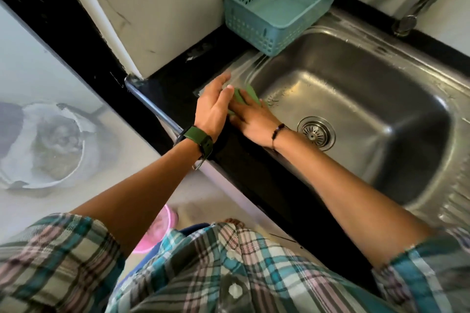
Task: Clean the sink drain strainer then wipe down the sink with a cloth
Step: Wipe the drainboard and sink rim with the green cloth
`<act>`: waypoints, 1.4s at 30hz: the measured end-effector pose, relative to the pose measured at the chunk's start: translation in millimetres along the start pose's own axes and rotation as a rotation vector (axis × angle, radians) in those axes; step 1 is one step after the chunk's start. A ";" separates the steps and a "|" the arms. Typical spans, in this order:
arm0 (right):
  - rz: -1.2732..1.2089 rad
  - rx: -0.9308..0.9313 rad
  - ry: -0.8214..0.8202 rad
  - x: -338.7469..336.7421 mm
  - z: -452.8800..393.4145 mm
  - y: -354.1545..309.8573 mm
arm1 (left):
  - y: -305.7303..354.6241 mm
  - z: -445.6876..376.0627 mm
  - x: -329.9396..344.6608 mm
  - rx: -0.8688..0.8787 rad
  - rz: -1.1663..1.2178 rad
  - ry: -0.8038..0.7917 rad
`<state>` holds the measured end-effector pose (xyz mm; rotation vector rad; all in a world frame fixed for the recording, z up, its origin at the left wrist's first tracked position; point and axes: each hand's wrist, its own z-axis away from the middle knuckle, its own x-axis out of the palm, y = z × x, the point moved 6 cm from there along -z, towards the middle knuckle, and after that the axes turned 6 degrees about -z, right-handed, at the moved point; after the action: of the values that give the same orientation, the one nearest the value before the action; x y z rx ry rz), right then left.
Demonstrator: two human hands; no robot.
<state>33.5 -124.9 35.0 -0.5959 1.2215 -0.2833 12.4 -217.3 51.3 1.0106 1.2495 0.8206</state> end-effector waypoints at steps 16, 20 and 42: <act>0.122 0.067 0.076 -1.7 46.2 14.3 | 7.2 1.6 25.5 0.040 -0.146 -0.125; 0.082 0.160 0.105 3.1 40.8 19.9 | 27.1 0.5 67.8 0.097 -0.234 -0.269; 0.051 0.404 0.237 4.0 195.3 73.3 | 50.2 68.3 168.8 0.340 -0.253 -0.679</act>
<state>209.9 -13.5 32.2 -0.1830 1.3571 -0.5538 107.7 -54.8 39.0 1.2334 0.9029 0.0377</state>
